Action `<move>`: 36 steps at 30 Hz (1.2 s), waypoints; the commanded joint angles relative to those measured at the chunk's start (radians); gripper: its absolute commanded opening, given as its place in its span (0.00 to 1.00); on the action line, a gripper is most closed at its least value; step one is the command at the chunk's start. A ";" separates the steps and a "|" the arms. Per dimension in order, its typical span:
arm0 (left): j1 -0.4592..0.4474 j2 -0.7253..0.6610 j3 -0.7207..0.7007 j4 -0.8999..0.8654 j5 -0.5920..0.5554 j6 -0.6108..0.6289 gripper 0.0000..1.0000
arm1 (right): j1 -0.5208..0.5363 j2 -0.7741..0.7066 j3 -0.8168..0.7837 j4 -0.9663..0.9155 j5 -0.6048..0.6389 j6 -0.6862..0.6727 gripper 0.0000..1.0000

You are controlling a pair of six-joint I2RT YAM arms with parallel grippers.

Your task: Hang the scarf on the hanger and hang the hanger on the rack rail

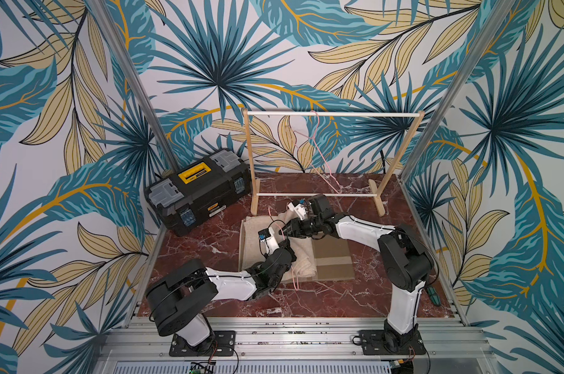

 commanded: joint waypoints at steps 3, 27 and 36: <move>-0.002 -0.010 0.001 -0.001 0.008 0.009 0.00 | -0.006 -0.074 -0.016 -0.059 0.013 -0.037 0.41; -0.003 0.007 0.064 0.010 0.080 0.079 0.00 | 0.062 -0.056 -0.075 -0.074 0.135 -0.119 0.00; -0.003 0.037 0.062 -0.007 0.096 0.076 0.00 | 0.017 -0.263 -0.073 -0.267 0.335 -0.192 0.27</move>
